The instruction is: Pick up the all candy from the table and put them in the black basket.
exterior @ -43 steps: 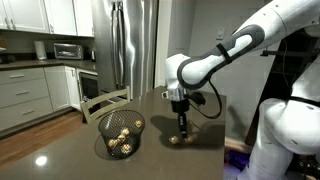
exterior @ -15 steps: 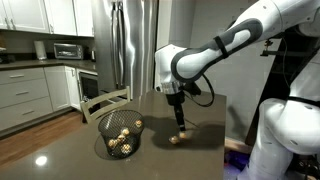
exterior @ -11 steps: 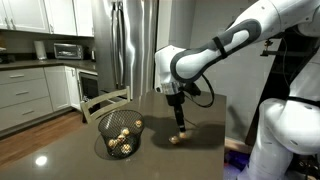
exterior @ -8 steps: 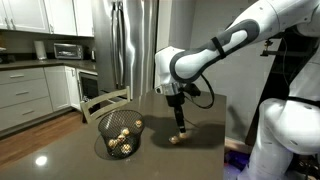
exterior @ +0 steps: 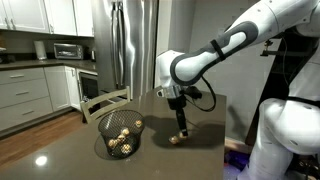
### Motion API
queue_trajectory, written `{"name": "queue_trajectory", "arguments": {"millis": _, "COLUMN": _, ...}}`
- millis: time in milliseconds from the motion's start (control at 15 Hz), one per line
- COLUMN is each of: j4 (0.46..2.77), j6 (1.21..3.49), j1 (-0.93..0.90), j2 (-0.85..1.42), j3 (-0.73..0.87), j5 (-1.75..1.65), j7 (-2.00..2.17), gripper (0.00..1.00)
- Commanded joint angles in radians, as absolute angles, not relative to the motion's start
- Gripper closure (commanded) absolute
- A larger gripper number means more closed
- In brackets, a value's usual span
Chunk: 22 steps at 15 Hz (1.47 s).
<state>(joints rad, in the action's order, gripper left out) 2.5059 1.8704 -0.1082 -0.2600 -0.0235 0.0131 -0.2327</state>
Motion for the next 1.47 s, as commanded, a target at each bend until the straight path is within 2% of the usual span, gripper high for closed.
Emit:
{"name": "queue_trajectory", "arguments": {"millis": 0, "j4": 2.528, "j6": 1.884, "j1": -0.106, "j2": -0.264, "j3": -0.023, "j5": 0.032, "j7": -0.263, "gripper": 0.00}}
{"name": "queue_trajectory", "arguments": {"millis": 933, "j4": 2.578, "j6": 2.000, "j1": -0.106, "j2": -0.280, "j3": -0.019, "j5": 0.028, "j7": -0.288, "gripper": 0.00}}
{"name": "queue_trajectory", "arguments": {"millis": 1000, "j4": 2.581, "j6": 2.003, "j1": -0.106, "j2": -0.280, "j3": -0.018, "j5": 0.029, "j7": -0.289, "gripper": 0.25}}
{"name": "queue_trajectory", "arguments": {"millis": 1067, "j4": 2.584, "j6": 2.006, "j1": -0.105, "j2": -0.280, "j3": -0.018, "j5": 0.028, "j7": -0.290, "gripper": 0.26}}
{"name": "queue_trajectory", "arguments": {"millis": 1400, "j4": 2.596, "j6": 2.023, "j1": -0.105, "j2": -0.281, "j3": -0.018, "j5": 0.026, "j7": -0.290, "gripper": 0.59}}
